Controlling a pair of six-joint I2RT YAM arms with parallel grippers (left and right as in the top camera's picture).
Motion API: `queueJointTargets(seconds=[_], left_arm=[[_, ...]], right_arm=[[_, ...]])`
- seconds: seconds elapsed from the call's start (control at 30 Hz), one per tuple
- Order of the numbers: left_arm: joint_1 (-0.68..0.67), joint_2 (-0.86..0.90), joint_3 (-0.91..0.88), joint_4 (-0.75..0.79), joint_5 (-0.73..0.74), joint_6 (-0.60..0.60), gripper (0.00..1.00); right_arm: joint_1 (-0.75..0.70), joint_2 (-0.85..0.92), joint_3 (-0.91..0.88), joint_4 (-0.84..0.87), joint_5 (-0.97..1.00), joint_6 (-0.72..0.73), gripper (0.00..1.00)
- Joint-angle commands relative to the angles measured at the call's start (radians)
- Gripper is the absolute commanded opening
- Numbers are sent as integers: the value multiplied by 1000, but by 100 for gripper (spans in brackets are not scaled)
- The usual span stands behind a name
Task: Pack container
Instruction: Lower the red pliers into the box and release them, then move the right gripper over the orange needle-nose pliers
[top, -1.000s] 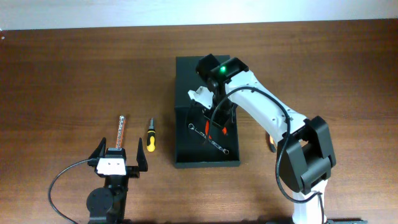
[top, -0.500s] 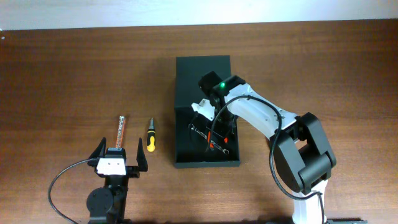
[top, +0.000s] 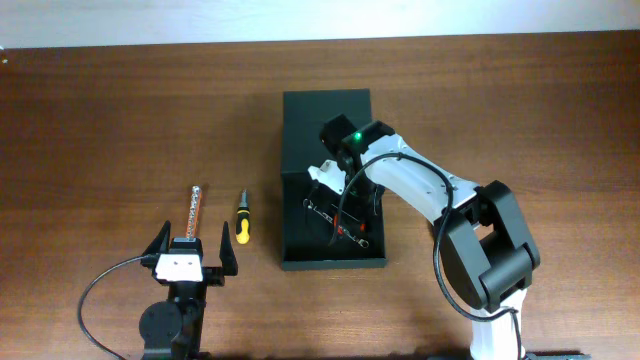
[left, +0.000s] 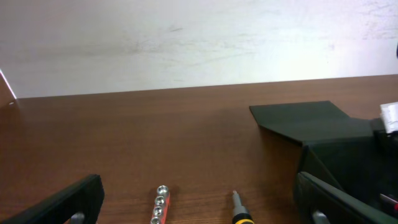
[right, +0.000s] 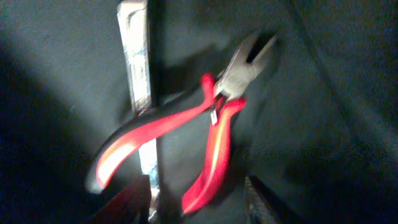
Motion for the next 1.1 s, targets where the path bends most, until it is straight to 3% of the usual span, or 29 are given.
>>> queueJointTargets(seconds=[0.0, 0.27, 0.3, 0.33, 0.57, 0.77, 0.9, 1.07], left_arm=[[-1, -6, -5, -3, -7, 16, 99], [-1, -6, -5, -3, -7, 16, 99], [-1, -6, -5, -3, -7, 16, 99], [-1, -6, -5, -3, -7, 16, 99], [-1, -6, -5, -3, -7, 16, 99], [-1, -6, -5, -3, -7, 16, 99], [-1, -6, -5, -3, -7, 16, 99], [-1, -6, -5, -3, -7, 16, 99]], right_arm=[[3, -11, 129, -68, -2, 8, 56], [2, -11, 621, -312, 5, 8, 76], [0, -11, 681, -328, 5, 8, 81], [-5, -11, 796, -363, 6, 8, 100], [-92, -18, 1079, -536, 304, 137, 99], [-234, -68, 1073, -589, 305, 253, 99], [-304, -108, 1052, -589, 258, 254, 99], [-347, -220, 905, -589, 270, 256, 99]])
